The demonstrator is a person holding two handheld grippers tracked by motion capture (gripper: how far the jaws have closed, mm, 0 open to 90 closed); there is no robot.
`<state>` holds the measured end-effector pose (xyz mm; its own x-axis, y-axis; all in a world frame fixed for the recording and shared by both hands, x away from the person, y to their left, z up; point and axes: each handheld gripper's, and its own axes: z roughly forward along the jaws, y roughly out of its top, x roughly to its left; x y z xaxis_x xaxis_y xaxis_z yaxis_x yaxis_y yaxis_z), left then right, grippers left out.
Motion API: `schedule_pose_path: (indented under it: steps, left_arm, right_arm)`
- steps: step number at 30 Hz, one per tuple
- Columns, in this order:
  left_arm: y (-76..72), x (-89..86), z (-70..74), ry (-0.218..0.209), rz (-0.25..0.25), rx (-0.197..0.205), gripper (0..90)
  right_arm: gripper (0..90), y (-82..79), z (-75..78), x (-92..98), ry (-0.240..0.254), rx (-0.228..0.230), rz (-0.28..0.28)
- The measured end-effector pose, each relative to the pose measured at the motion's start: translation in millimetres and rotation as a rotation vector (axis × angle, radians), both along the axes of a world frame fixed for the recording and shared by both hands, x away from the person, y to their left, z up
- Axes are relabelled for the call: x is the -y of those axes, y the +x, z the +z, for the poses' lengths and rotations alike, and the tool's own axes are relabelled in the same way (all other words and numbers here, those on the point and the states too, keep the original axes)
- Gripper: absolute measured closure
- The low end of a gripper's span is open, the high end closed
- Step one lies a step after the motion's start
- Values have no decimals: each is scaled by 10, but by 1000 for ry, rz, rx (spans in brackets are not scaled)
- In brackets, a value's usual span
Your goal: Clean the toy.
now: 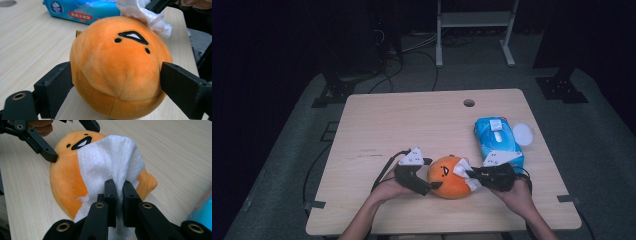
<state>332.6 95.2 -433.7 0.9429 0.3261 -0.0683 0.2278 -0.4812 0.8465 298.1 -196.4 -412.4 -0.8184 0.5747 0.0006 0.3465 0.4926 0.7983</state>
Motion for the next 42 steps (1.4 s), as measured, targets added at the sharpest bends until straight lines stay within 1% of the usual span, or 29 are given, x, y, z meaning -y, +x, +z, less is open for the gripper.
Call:
schedule_pose_path:
  steps: [1,3,4,5,7,8,10,11,12,13,14,15,16,18,19,21,23,24,25,27,29,31,33,35,36,37,39,40,42]
  left_arm:
    - [0,6,-14,-3,-18,-21,150]
    - [-28,13,-11,9,-37,1,234]
    - [-28,13,-11,9,-37,1,270]
    - [-50,14,16,15,-46,23,270]
    - [-89,43,64,4,-67,57,337]
    - [-119,78,89,10,-81,76,346]
    - [-170,143,122,45,-98,126,348]
    - [-175,146,124,49,-96,129,343]
    - [-155,127,110,33,-81,113,290]
    - [-132,116,97,22,-62,85,242]
    - [-132,116,97,22,-62,85,181]
    - [-92,101,76,12,-39,48,181]
    - [-67,92,52,13,-27,22,106]
    - [-54,99,9,14,-37,1,112]
    - [-57,103,-5,11,-45,5,152]
    - [-60,106,3,11,-40,19,248]
    - [-83,110,34,10,-43,49,307]
    - [-83,110,34,10,-43,49,326]
    - [-121,138,71,14,-47,72,335]
    - [-172,198,111,20,-62,102,344]
    - [-236,264,134,46,-77,142,348]
    - [-274,288,139,69,-86,172,348]
    - [-278,282,137,85,-92,179,350]
    - [-279,282,117,92,-96,183,349]
    - [-279,282,117,92,-96,183,349]
    - [-273,274,97,100,-102,184,346]
    - [-242,256,75,91,-88,160,335]
    - [-230,252,71,88,-84,149,321]
    - [-206,241,60,72,-79,127,297]
  right_arm:
    - [832,-11,0,-7,-5,2,0]
    - [832,-27,11,-29,-19,9,4]
    - [832,-27,11,-29,-19,9,4]
    - [832,-34,19,-40,-16,10,6]
    - [833,-85,84,-117,22,11,41]
    - [833,-103,103,-158,28,19,54]
    - [832,-147,147,-261,26,37,82]
    - [833,-154,163,-293,18,49,87]
    - [833,-126,158,-271,30,36,83]
    - [833,-105,147,-248,39,28,76]
    - [833,-105,147,-248,39,28,76]
    - [833,-77,127,-216,46,18,63]
    - [835,-19,84,-134,69,-11,41]
    - [835,-3,80,-100,75,-15,28]
    - [834,3,83,-86,74,-14,22]
    - [835,1,86,-86,66,-9,17]
    - [835,-30,106,-111,53,13,16]
    - [835,-30,106,-111,53,13,16]
    - [835,-91,157,-173,47,42,35]
    - [835,-149,194,-241,64,45,70]
    - [835,-203,212,-328,90,40,110]
    - [836,-236,217,-393,82,48,123]
    - [837,-229,241,-377,85,58,116]
    - [837,-169,257,-293,93,63,73]
    - [837,-169,257,-293,93,63,73]
    - [836,-91,239,-190,82,53,29]
    - [836,-8,184,-91,76,25,-3]
    - [835,43,134,-27,76,-3,-20]
    - [835,90,78,39,79,-30,-31]
